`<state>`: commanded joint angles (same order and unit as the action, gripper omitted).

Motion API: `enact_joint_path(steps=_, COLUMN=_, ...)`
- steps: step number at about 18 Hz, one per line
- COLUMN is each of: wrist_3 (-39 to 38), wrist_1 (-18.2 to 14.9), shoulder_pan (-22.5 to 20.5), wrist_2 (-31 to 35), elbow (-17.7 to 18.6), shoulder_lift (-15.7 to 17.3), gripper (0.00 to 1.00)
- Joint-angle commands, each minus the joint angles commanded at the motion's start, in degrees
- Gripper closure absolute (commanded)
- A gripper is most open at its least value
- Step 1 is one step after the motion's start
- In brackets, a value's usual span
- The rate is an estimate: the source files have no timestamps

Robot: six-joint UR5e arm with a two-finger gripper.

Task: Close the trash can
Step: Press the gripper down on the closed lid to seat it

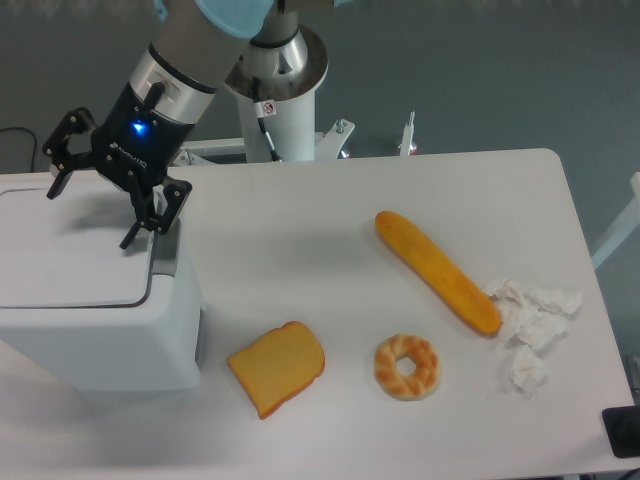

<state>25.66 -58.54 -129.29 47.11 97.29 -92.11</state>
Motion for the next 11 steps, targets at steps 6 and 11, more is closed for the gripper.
enact_joint_path(steps=6, wrist_3=0.09, wrist_1=0.09, shoulder_pan=0.0, wrist_2=0.0, elbow=0.0, shoulder_lift=-0.26, gripper=0.0)
enact_joint_path(steps=11, wrist_3=0.0, wrist_1=0.0, shoulder_pan=0.0, wrist_2=0.0, elbow=0.09, shoulder_lift=-0.53, gripper=0.0)
